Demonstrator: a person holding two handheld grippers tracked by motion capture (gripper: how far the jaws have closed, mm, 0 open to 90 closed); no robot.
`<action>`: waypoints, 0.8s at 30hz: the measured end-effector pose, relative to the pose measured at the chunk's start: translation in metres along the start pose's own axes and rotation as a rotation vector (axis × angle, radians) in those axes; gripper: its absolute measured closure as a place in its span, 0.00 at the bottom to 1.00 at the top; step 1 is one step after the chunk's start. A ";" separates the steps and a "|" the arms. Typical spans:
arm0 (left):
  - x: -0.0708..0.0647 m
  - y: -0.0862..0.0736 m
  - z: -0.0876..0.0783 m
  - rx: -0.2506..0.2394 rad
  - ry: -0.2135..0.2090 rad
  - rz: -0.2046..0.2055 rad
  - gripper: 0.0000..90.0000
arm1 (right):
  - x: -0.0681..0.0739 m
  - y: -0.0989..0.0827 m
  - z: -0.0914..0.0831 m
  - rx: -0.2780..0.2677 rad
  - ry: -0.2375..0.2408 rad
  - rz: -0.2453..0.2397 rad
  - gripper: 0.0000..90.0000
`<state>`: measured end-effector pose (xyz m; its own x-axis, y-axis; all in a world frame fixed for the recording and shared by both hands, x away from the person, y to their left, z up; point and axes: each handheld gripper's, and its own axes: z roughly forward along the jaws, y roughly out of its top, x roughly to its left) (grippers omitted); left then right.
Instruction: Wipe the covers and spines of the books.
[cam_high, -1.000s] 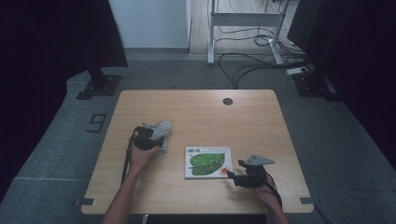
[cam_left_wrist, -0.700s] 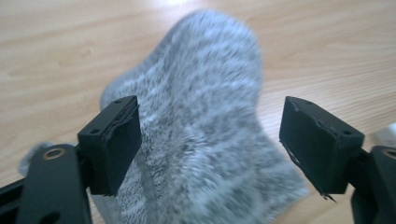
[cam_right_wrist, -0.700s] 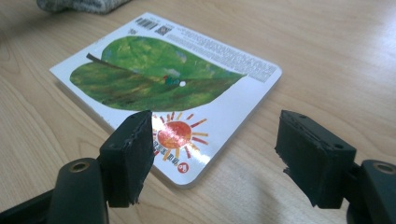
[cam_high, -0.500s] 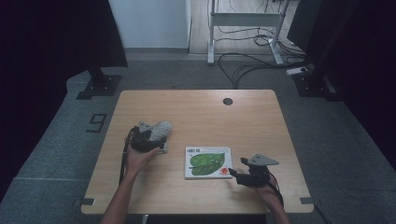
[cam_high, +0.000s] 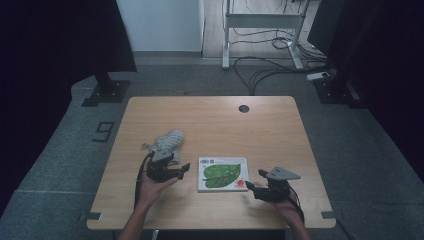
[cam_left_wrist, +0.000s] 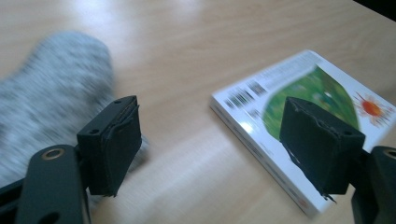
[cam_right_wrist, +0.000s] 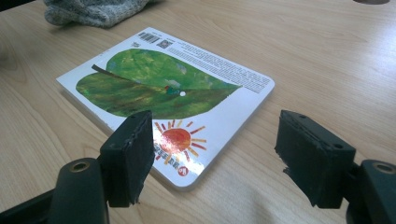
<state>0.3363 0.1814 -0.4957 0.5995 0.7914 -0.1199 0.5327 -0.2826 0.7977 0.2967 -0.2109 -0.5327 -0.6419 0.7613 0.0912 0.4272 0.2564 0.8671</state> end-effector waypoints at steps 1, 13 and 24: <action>-0.002 -0.003 0.001 0.011 -0.004 0.005 0.24 | 0.000 -0.001 -0.001 0.000 -0.001 0.001 0.31; -0.026 -0.025 0.001 0.052 -0.054 0.043 0.25 | -0.009 -0.011 -0.011 0.017 -0.029 0.040 0.30; -0.019 -0.024 0.002 0.045 -0.052 0.026 0.25 | -0.011 -0.011 -0.011 0.024 -0.028 0.030 0.30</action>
